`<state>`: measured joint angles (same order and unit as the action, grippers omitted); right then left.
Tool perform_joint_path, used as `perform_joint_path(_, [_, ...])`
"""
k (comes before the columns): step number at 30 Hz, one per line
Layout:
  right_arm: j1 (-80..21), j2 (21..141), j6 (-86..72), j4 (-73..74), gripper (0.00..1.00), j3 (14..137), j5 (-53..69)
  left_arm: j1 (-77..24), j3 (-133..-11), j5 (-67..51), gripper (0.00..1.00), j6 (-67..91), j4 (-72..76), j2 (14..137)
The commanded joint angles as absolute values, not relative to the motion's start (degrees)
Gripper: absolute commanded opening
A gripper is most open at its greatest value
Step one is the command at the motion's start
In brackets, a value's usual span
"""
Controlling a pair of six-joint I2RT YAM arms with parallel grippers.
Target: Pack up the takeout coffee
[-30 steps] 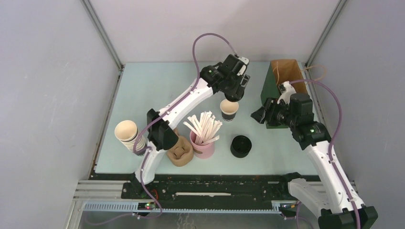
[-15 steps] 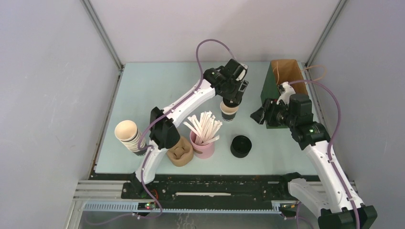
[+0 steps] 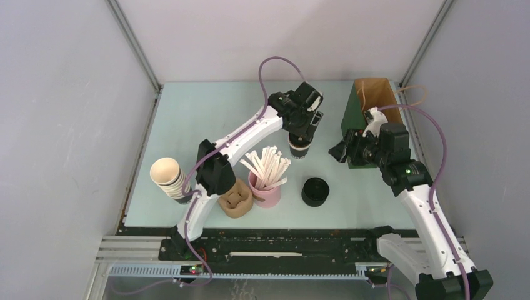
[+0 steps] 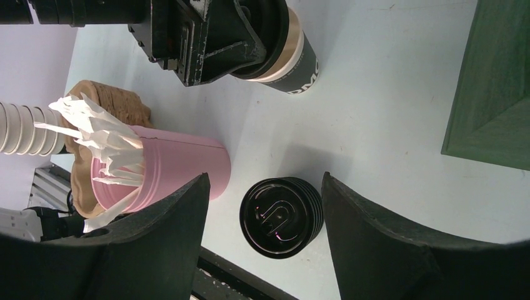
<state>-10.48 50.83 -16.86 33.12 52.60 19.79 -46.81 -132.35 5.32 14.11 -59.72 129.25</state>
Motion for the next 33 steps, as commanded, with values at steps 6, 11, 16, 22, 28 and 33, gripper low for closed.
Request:
perform_joint_path(6, [-10.20, 49.35, -15.34, 31.88, 0.74, 52.65, 19.52, -46.83, -135.12, 5.58, 0.66, 14.83, -61.31, 131.42])
perform_joint_path(11, [-10.20, 49.89, -15.37, 31.72, 0.74, 52.60, 20.11, -46.80, -135.18, 5.80, 0.67, 14.93, -61.15, 131.31])
perform_joint_path(16, [-10.20, 49.72, -15.47, 31.63, 0.74, 52.65, 20.30, -46.85, -135.53, 5.88, 0.68, 14.69, -61.17, 132.06])
perform_joint_path(22, [-10.24, 50.54, -15.68, 31.35, 0.74, 52.63, 20.68, -46.83, -136.71, 5.69, 0.72, 14.38, -61.57, 133.34])
perform_joint_path(28, [-10.44, 52.41, -17.05, 28.90, 0.74, 51.74, 22.63, -46.78, -137.54, 5.63, 0.78, 14.30, -61.85, 133.27])
perform_joint_path(33, [-10.80, 55.19, -17.82, 26.92, 0.73, 51.33, 22.94, -46.77, -138.57, 5.82, 0.88, 14.42, -62.26, 131.47])
